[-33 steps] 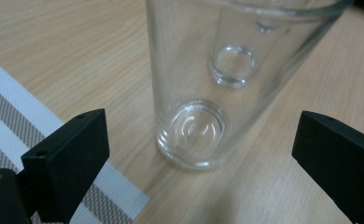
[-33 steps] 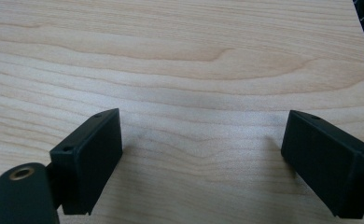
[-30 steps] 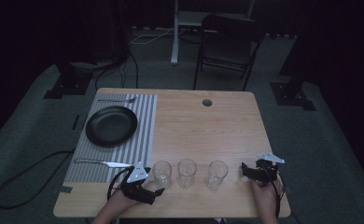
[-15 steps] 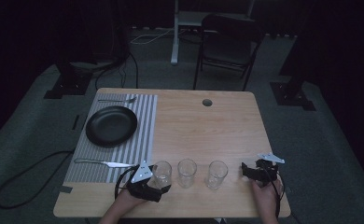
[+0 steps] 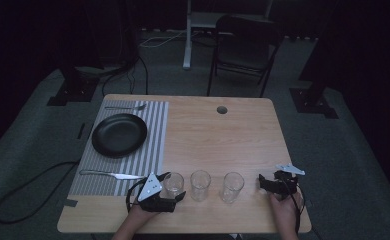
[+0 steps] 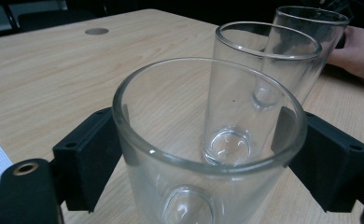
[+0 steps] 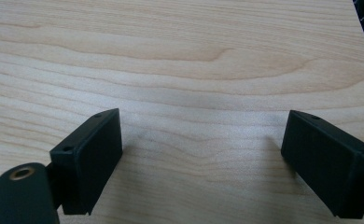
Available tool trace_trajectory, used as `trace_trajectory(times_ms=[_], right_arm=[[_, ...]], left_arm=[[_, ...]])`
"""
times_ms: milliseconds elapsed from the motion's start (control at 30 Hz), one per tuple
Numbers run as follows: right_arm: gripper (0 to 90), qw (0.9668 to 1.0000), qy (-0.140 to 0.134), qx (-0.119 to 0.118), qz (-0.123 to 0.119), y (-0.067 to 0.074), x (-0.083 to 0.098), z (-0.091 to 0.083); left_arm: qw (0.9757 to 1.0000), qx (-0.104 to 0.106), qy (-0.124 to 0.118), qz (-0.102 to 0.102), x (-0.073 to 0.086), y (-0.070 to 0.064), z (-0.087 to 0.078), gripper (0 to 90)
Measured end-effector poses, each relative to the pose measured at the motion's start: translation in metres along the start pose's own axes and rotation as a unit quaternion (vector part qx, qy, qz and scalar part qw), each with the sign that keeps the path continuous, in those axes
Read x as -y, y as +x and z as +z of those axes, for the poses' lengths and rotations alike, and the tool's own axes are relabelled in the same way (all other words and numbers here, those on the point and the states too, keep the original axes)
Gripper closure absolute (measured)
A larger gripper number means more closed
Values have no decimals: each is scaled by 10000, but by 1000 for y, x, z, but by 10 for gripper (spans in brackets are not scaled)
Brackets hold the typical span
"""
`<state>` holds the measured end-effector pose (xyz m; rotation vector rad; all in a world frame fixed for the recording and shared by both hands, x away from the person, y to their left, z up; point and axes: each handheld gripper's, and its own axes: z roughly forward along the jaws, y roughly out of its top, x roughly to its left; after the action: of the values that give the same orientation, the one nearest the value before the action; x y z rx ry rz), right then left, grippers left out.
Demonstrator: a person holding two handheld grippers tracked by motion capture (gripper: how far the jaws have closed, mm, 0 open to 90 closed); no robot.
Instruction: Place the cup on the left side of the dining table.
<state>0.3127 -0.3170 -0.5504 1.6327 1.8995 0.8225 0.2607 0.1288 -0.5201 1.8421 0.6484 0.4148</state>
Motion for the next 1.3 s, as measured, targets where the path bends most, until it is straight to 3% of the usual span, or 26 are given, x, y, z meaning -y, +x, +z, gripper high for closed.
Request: trace_trajectory(times_ms=[233,367,400,567,733,833,1033,1200,1300], right_arm=[[120,10000,0,0,-5,0,0,0],[120,10000,0,0,-1,0,0,0],[120,10000,0,0,-1,0,0,0],[120,10000,-1,0,-2,0,0,0],[120,10000,0,0,-2,0,0,0],[121,10000,-1,1,-2,0,0,0],[121,10000,-1,1,-1,0,0,0],[121,10000,-2,2,-2,0,0,0],[121,10000,-3,1,-4,0,0,0]], left_arm=[[9998,-73,-194,-32,0,-4,2,159],[9997,-144,-219,-33,0,-4,1,195],[9995,-167,-259,-76,0,-3,0,258],[9993,-373,0,50,-5,-7,2,287],[9990,-424,91,85,-8,-8,2,289],[9987,-410,276,141,-13,-7,2,290],[9978,-538,347,198,-16,-7,1,290],[9982,-537,257,118,-19,-2,-3,289],[9977,-640,223,47,-22,3,-5,288]])
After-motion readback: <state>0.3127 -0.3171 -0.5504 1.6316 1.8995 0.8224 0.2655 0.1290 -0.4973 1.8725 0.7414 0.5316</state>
